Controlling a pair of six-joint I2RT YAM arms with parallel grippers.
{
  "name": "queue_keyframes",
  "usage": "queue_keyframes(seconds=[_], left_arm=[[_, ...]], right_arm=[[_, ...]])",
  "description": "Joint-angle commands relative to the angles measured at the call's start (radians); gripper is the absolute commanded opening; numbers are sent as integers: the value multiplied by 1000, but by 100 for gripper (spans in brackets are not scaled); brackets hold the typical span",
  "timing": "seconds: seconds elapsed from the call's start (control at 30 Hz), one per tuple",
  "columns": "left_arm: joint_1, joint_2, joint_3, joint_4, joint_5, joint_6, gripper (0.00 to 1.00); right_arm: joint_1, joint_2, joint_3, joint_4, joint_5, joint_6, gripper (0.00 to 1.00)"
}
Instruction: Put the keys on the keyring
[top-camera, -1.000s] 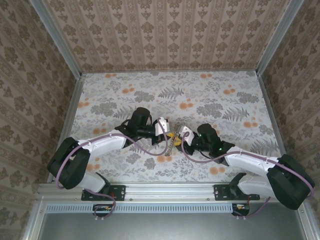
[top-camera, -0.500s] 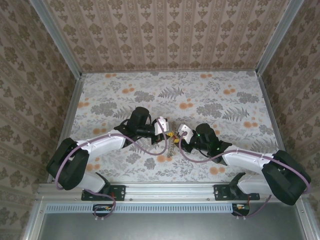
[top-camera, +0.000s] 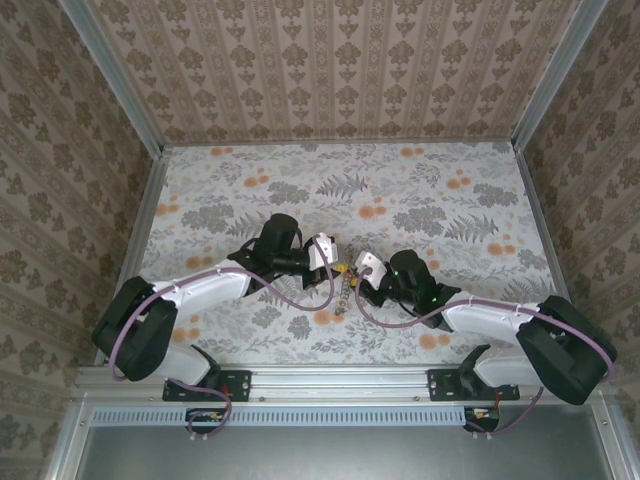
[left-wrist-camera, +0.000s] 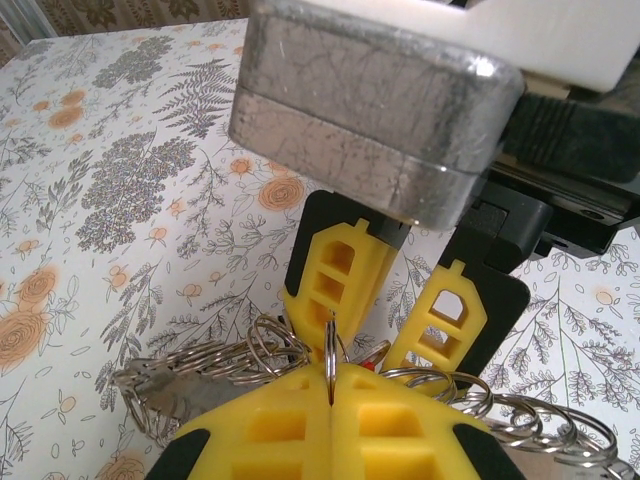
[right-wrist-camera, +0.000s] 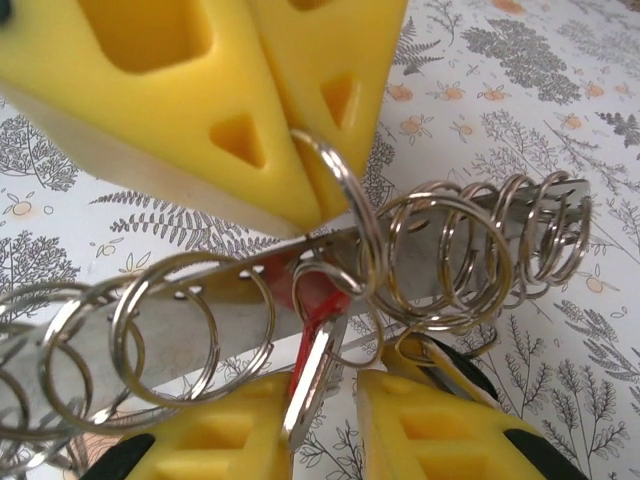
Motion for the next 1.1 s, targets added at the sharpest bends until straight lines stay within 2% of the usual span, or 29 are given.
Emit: queue_keyframes(seconds=[0.0,0.17,0.37,0.47,0.8,1.07], left_arm=[[5,-32,10,6,14,-10,0],[5,-30,12,7,14,-8,0],[5,-29,12,8,9,-8,0],[5,-28,6,2,-7,-4,0],[7,-29,9,-48,-44,25,0],[3,-15,26,-67,-45,37,0]], right_arm=[[5,9,-8,50,29,-9,25],[5,16,-7,71,15,0,24],[7,13,-13,68,50,0,8],[7,-9,-24,50,69,2,6],[7,-91,-42,19,128,48,3],[7,-153,-20,-43,107,32,3]])
